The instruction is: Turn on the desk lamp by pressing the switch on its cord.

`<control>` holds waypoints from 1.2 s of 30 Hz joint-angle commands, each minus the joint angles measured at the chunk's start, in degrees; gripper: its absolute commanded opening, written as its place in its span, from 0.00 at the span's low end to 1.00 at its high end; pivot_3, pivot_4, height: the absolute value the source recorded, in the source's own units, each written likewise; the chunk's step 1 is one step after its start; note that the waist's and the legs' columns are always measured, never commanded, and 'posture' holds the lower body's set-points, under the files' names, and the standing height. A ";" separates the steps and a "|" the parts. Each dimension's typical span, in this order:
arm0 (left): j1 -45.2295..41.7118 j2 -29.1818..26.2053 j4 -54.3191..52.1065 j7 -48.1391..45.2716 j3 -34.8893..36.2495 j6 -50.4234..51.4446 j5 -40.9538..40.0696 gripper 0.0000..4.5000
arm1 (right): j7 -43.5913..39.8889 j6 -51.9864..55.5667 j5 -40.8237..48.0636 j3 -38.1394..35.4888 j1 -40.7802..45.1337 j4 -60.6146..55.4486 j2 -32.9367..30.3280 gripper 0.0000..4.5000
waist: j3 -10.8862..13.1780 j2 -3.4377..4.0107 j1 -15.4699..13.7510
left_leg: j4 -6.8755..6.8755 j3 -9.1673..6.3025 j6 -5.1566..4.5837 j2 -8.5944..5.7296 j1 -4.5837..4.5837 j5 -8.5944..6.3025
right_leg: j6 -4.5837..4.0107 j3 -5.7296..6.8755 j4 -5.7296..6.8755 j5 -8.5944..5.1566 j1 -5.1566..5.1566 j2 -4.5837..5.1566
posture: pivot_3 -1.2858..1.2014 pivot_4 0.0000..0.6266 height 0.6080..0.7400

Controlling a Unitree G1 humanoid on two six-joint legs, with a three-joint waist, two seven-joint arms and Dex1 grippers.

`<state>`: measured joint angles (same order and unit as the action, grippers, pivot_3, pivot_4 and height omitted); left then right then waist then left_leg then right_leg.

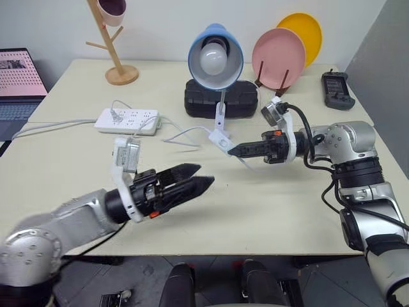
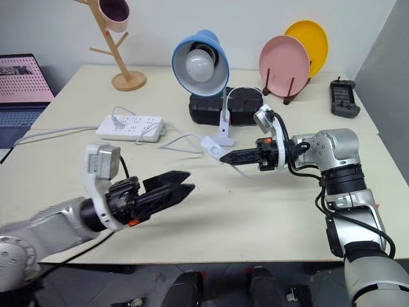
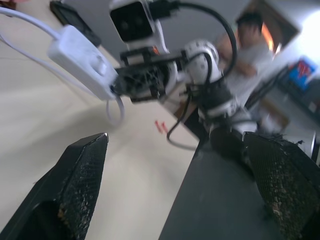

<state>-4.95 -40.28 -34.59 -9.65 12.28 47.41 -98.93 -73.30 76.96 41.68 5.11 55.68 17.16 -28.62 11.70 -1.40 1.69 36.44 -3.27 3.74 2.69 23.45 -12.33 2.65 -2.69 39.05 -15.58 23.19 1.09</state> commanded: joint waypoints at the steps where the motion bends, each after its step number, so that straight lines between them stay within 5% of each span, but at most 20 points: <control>1: 0.36 4.86 -0.09 3.62 -2.44 -4.13 0.61 1.00 | -0.58 3.66 3.94 -2.01 0.29 -4.03 -1.91 0.08 | 0.00 0.02 -0.01 | 0.00 0.00 0.00 0.00 0.01 0.00 | 0.00 0.01 0.00 0.00 0.00 -0.01 | 0.52 0.24 1.00; 10: -2.51 14.14 2.38 5.27 -5.63 -7.80 -2.92 1.00 | 1.79 10.66 9.51 -4.61 -1.70 -8.36 -2.96 0.08 | -0.02 0.00 0.00 | 0.01 0.00 0.00 -0.01 0.01 0.00 | 0.00 0.00 -0.01 0.00 0.00 -0.03 | 0.52 0.24 1.00; 36: -5.18 15.61 4.40 2.33 -9.77 -5.23 -1.29 1.00 | 9.29 13.77 16.06 -7.19 -2.86 -12.32 -1.00 0.08 | -0.02 0.00 0.02 | -0.01 -0.01 0.00 -0.01 0.05 0.00 | 0.02 0.00 -0.07 -0.01 0.01 -0.04 | 0.52 0.24 1.00</control>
<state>-10.09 -24.95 -28.85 -6.84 2.67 42.21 -100.06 -64.04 90.46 55.40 -0.42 52.27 6.56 -29.64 11.68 -1.40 1.71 36.43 -3.28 3.74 2.67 23.50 -12.33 2.67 -2.69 38.98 -15.59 23.20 1.05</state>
